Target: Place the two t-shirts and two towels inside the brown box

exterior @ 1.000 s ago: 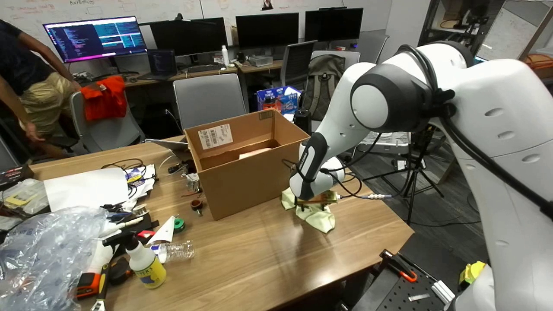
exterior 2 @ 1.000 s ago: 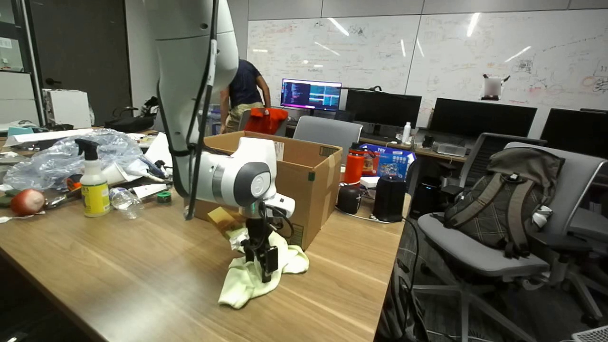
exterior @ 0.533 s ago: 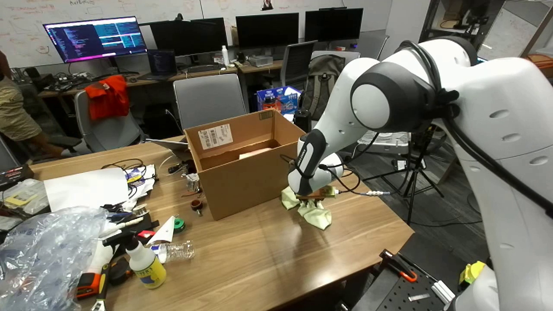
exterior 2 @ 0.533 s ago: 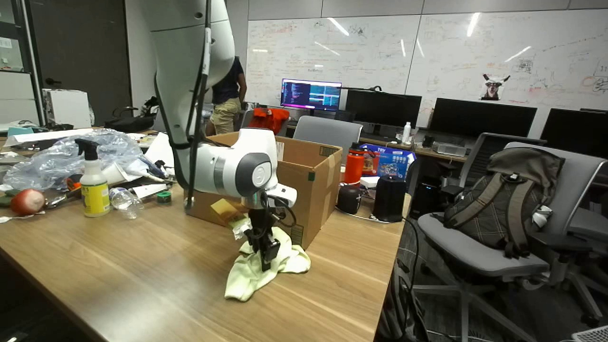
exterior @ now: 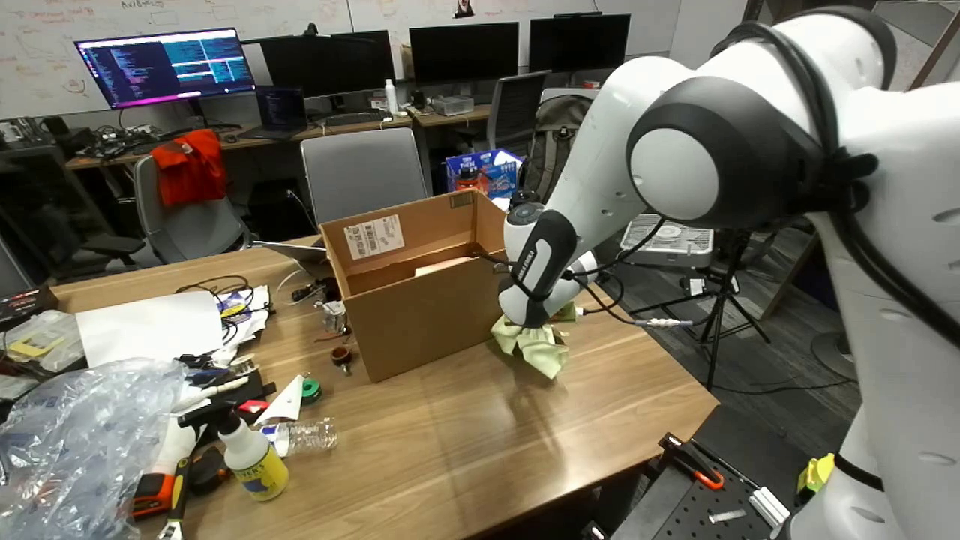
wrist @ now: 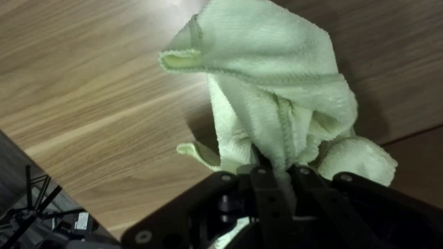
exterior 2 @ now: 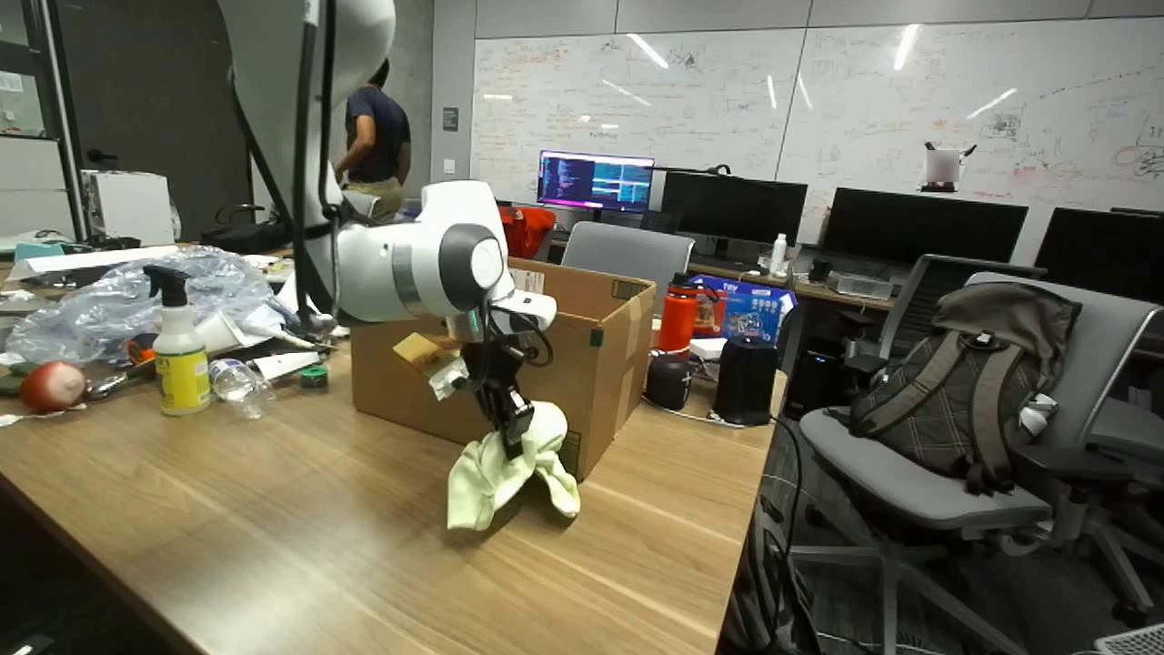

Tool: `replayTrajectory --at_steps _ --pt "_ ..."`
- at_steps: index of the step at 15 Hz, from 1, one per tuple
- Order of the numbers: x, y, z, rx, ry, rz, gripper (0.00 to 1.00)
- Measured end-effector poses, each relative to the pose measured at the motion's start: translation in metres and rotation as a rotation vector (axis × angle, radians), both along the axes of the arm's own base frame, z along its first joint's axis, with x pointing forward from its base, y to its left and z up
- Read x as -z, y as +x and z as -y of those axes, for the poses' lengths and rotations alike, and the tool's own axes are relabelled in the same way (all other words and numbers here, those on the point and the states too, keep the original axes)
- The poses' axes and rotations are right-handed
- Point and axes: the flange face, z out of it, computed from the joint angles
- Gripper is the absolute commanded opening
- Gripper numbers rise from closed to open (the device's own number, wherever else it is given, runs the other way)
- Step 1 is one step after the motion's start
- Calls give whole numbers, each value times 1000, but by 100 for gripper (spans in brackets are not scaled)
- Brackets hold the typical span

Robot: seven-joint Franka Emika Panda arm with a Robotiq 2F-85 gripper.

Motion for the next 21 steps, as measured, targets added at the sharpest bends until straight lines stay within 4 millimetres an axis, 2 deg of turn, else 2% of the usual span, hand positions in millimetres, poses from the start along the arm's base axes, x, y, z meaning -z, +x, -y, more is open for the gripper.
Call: replayTrajectory --at_steps 2,7,11,14,18,21 --pt "-34 1 -10 -11 -66 33 2" --pt "-134 9 -39 -69 -252 128 2" --pt "-214 22 -73 -138 -387 198 2" --pt "-266 32 -100 -177 -408 258 2" --pt "-311 53 -121 -238 -407 327 2" --pt "-328 72 -122 -266 -390 341 2"
